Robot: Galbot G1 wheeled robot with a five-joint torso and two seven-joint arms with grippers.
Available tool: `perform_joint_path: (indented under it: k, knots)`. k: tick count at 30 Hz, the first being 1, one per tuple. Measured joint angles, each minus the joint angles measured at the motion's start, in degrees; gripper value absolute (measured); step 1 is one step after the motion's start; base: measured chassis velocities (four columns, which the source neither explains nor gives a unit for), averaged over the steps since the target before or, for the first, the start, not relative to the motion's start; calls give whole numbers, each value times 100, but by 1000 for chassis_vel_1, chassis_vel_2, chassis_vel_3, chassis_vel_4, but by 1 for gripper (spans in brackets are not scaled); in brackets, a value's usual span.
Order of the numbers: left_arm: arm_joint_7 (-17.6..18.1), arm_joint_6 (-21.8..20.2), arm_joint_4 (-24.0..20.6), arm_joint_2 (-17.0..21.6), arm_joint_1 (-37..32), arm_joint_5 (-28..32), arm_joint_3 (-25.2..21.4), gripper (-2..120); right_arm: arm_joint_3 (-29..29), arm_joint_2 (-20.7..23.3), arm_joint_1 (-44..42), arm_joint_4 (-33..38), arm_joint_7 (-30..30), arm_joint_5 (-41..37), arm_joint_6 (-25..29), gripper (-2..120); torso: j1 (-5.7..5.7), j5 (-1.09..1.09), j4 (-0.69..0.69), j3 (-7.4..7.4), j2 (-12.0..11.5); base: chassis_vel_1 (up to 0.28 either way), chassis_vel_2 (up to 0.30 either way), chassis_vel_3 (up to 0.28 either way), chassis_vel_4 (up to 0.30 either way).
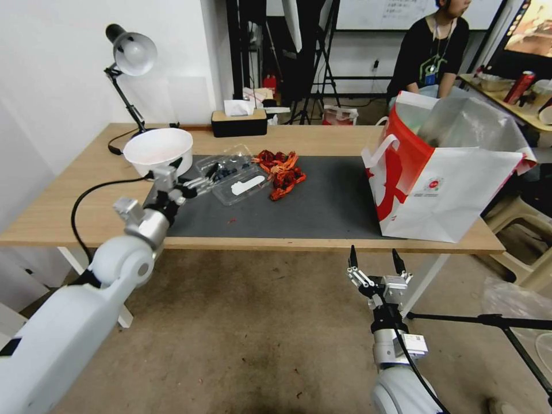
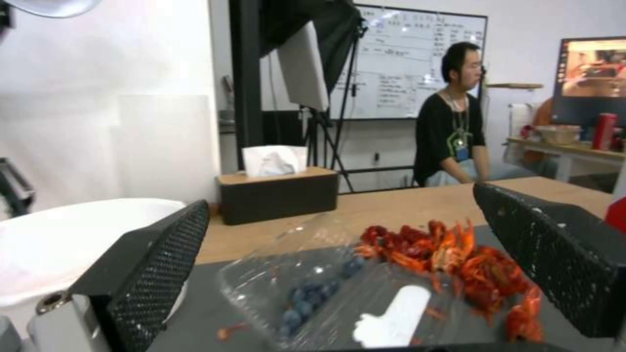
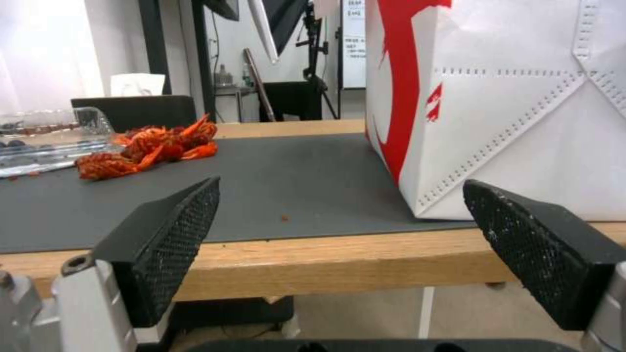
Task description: Pick up the trash from the table and place it into the takeout bag.
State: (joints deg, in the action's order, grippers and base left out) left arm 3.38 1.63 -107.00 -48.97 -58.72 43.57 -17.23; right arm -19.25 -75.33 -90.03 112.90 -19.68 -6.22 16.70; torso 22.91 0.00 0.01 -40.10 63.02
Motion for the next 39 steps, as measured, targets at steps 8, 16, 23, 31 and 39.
perform_joint_path:
  k: [8, 16, 23, 31, 39]
  knots:
    - [-121, 176, -175, -278, -884, -380, -582, 100, -23, -21, -14, -3, 3, 19, 14, 94, 0, 0, 0, -1, 0, 0, 0, 0, 0]
    - [-333, 455, -217, -516, -1534, -709, -1017, 100, -36, -7, -14, -44, 9, 31, 27, 94, 1, 0, 0, -1, 0, 0, 0, 0, 0]
    - [-496, 629, -337, -852, -2036, -896, -1383, 100, -36, -2, 16, -70, 20, 32, 31, 94, 1, 0, 0, -1, 0, 0, 0, 0, 0]
    - [-651, 913, -354, -1210, -2517, -1175, -1624, 100, -28, 27, 39, -84, 25, 20, 26, 94, 1, 1, -1, 0, 0, 0, 0, 0, 0]
    - [-746, 1050, -355, -1415, -2976, -1422, -1748, 100, -37, 33, 60, -87, 49, -11, 21, 94, 0, 1, 0, -1, 1, 0, 0, 0, 0]
